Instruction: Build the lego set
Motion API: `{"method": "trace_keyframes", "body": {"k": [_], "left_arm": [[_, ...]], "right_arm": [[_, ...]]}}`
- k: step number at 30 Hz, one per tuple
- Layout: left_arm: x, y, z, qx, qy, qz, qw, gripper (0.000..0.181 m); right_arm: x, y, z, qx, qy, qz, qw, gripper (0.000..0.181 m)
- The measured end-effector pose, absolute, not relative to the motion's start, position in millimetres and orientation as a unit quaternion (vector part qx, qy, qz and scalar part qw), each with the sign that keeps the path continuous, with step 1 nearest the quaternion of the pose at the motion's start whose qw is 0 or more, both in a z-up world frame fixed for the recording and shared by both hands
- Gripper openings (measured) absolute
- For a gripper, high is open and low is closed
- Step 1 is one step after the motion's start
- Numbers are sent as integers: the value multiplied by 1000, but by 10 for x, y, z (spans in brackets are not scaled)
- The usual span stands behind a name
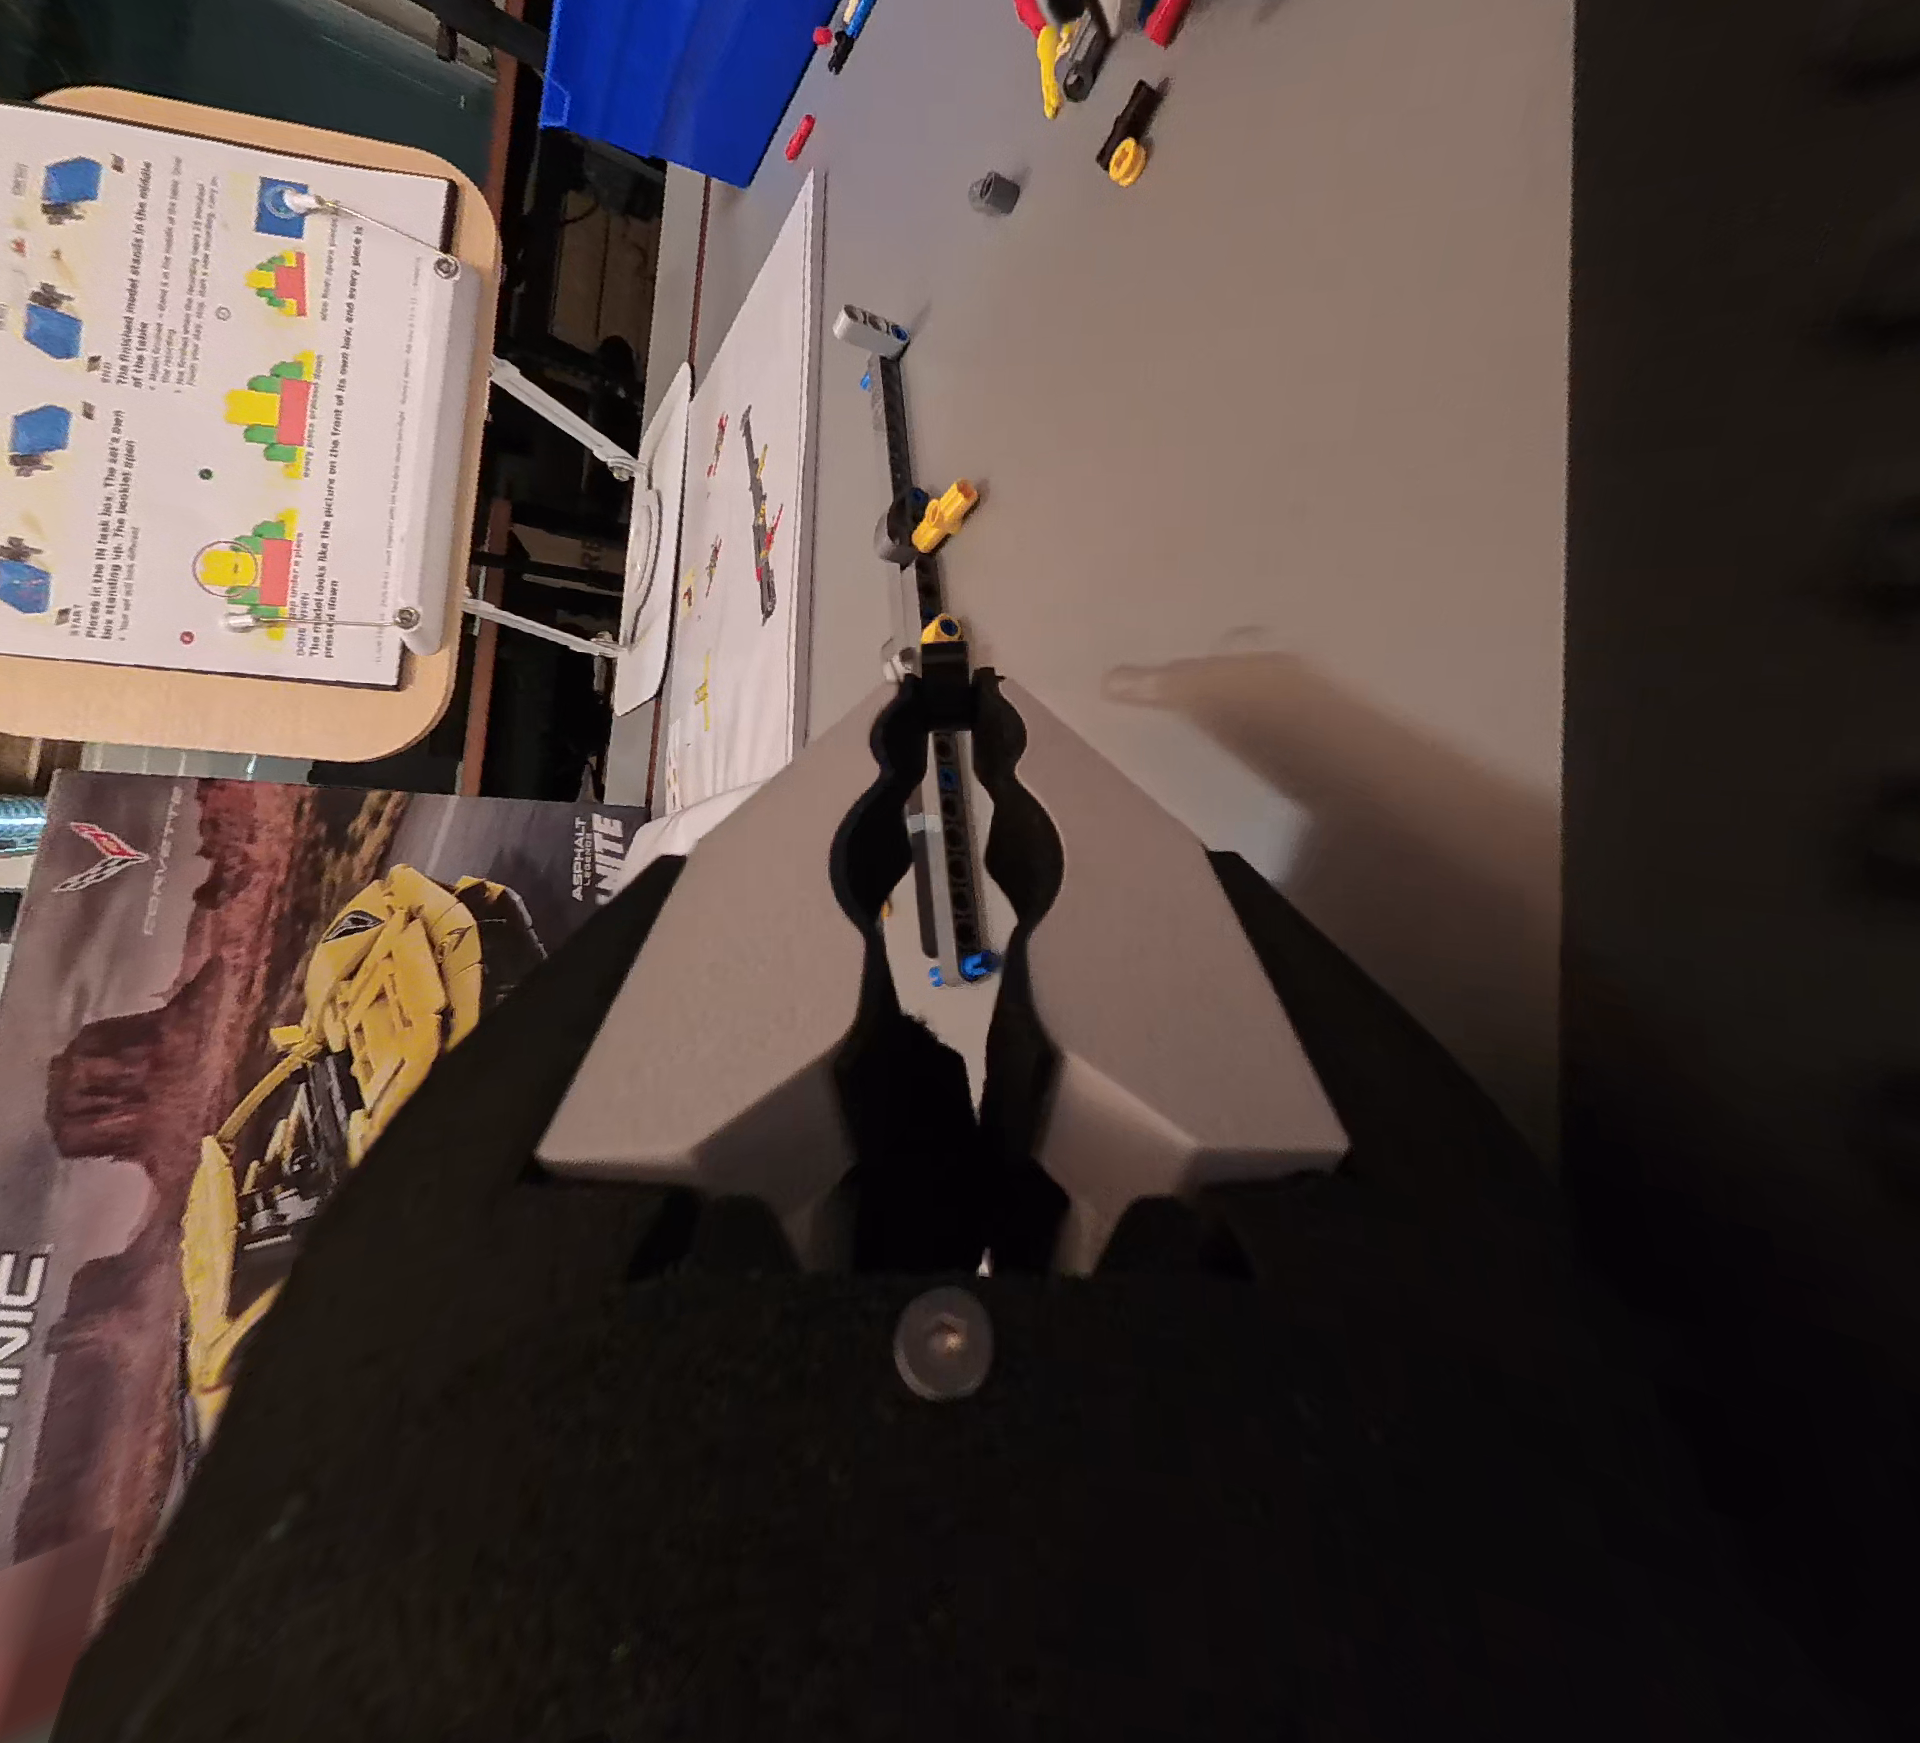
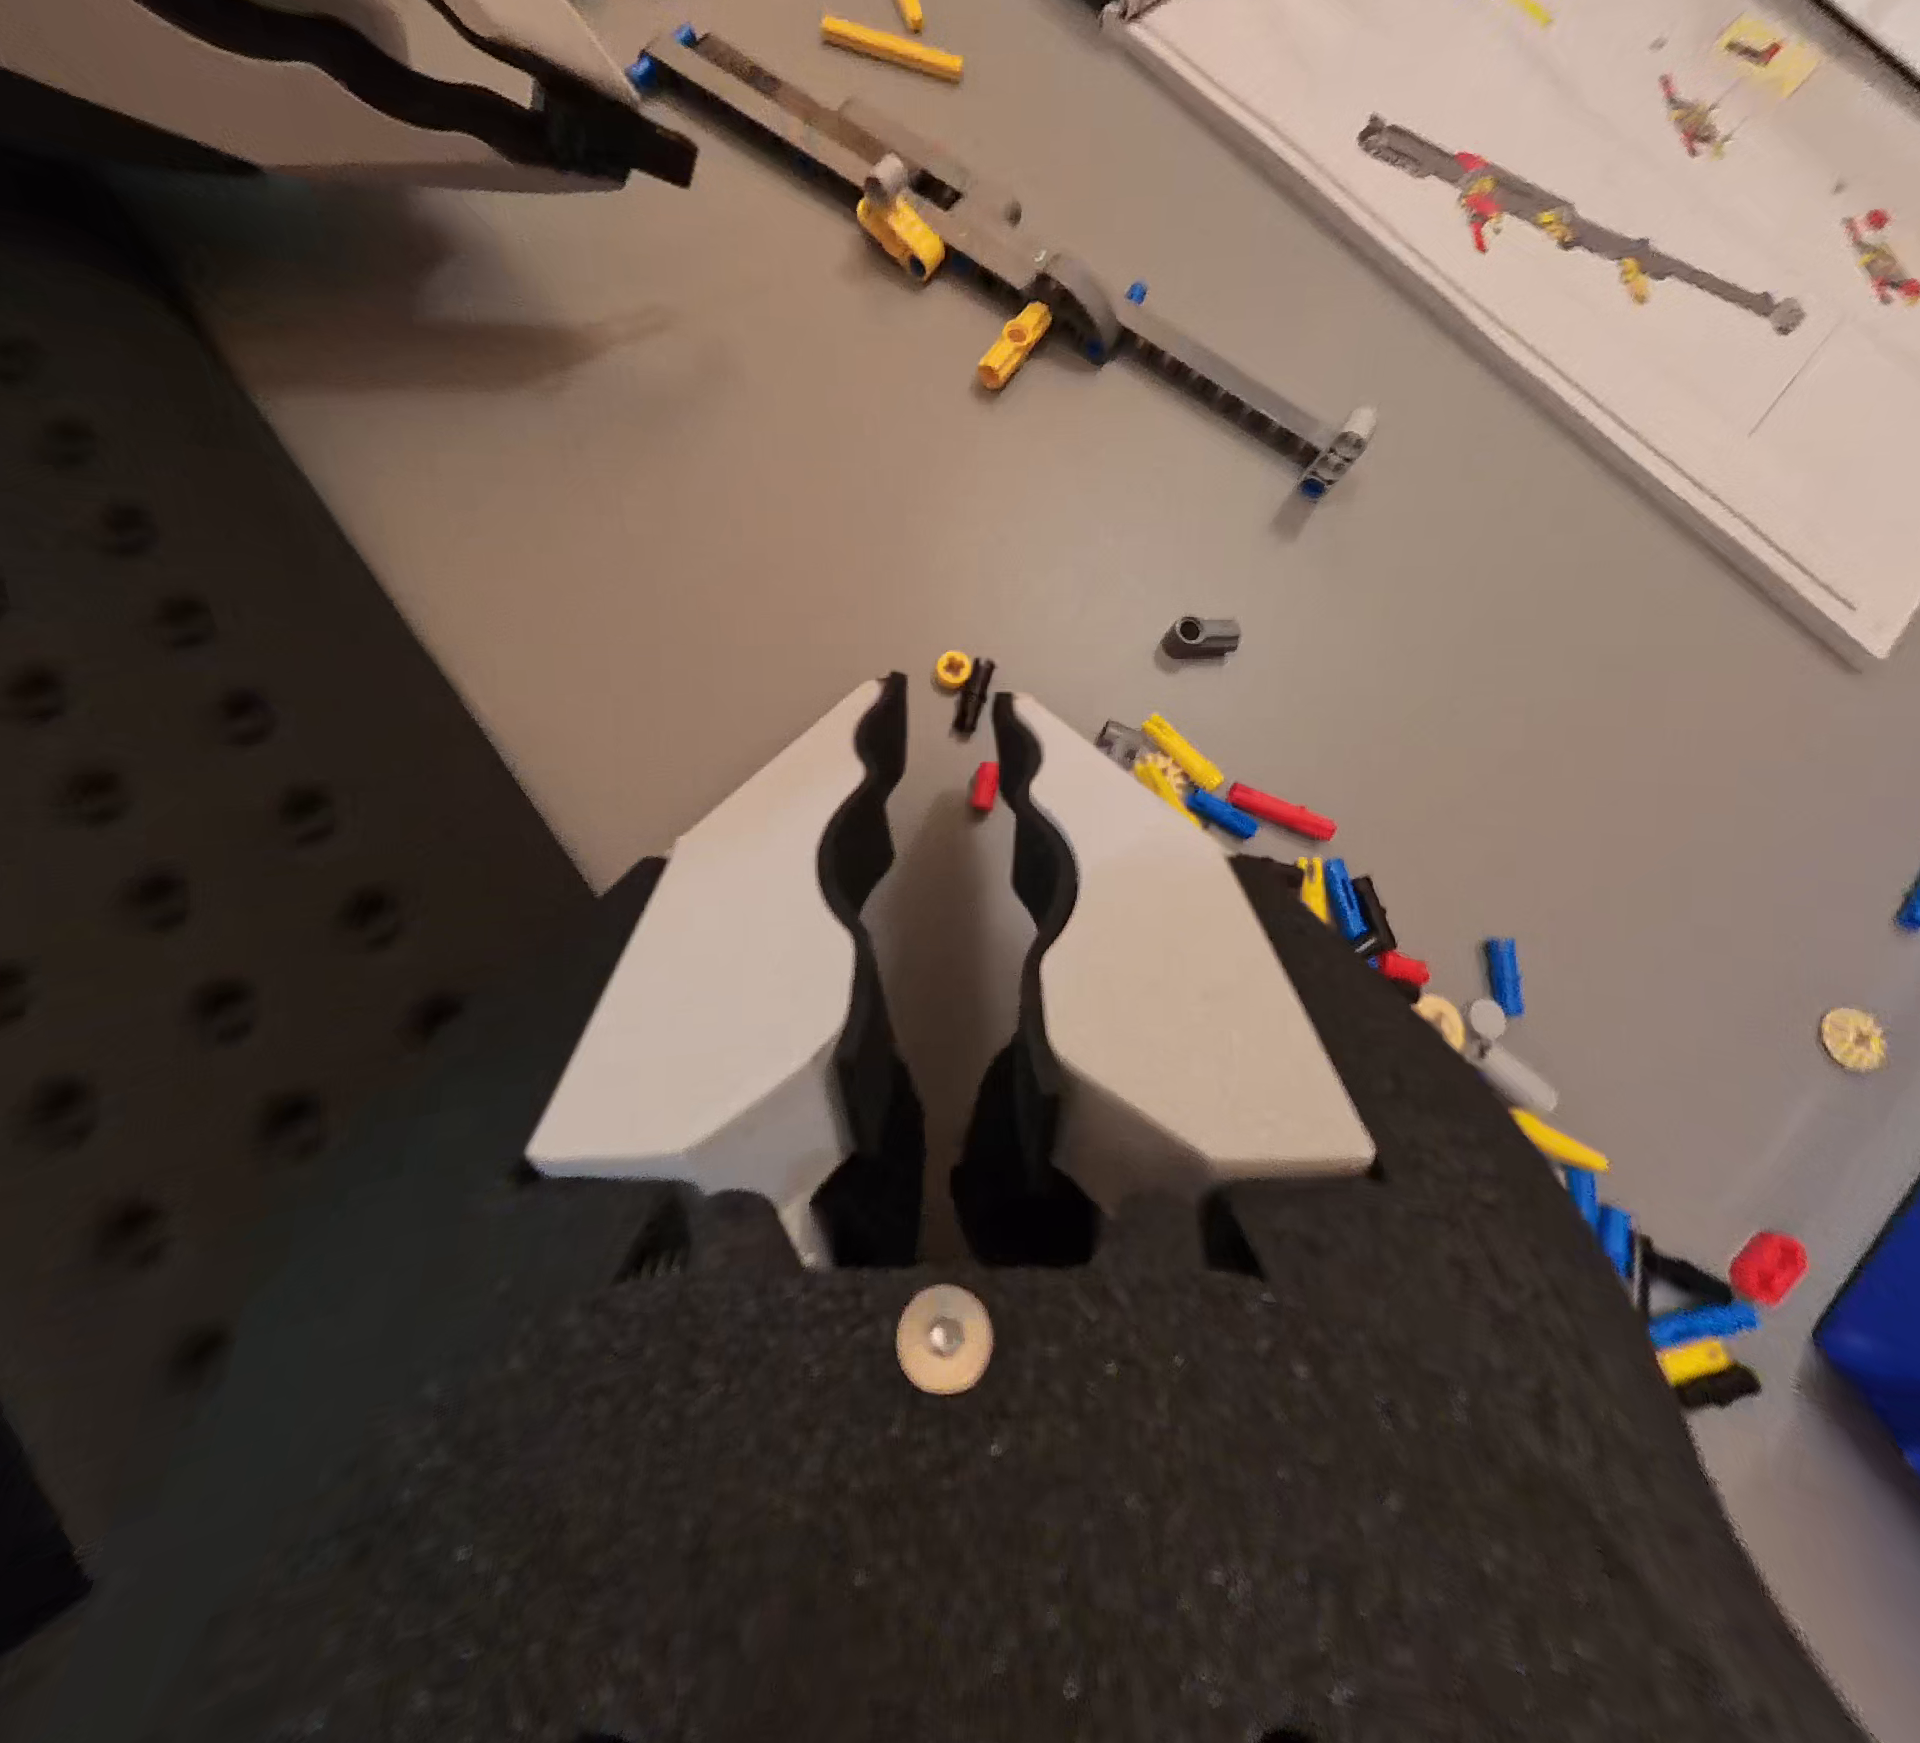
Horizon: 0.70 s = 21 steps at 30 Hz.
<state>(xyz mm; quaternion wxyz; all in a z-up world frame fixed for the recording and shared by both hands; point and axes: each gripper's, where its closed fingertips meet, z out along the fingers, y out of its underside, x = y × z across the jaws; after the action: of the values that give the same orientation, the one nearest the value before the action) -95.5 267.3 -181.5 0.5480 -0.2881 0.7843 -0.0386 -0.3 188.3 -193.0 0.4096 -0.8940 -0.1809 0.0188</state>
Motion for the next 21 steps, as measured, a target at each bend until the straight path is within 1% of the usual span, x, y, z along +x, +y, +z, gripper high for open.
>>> {"method": "trace_keyframes", "body": {"k": [1, 4, 5, 7, 8, 12, 17, 19, 21], "left_arm": [[-958, 2677, -1822, -290, 785, -40, 546, 6], [-957, 2685, -1822, -290, 785, -37, 546, 6], [-958, 2683, -1827, -290, 786, -37, 545, 6], [-959, 2682, -1831, -288, 787, -36, 545, 6], [-960, 2682, -1841, -288, 788, -36, 543, 6], [-955, 2674, -1843, -288, 789, -38, 542, 6], [-950, 2662, -1849, -284, 790, -38, 541, 6], [-948, 2670, -1840, -287, 789, -40, 542, 6], [-952, 2694, -1818, -289, 785, -37, 547, 6]], "right_arm": [[-9, 1894, -1956, -898, -187, 32, 397, 22], [-13, 1931, -2039, -908, -187, 59, 370, 24], [6, 1932, -2081, -912, -191, 50, 360, 23], [18, 1932, -2132, -912, -209, 28, 351, 12], [30, 1950, -2132, -910, -213, 16, 354, 10], [33, 1989, -2138, -910, -210, 14, 358, 5], [30, 2015, -2067, -906, -230, 19, 356, 4], [15, 2008, -1984, -912, -262, 43, 313, 4], [2, 2022, -1919, -923, -298, 71, 233, 3]]}}
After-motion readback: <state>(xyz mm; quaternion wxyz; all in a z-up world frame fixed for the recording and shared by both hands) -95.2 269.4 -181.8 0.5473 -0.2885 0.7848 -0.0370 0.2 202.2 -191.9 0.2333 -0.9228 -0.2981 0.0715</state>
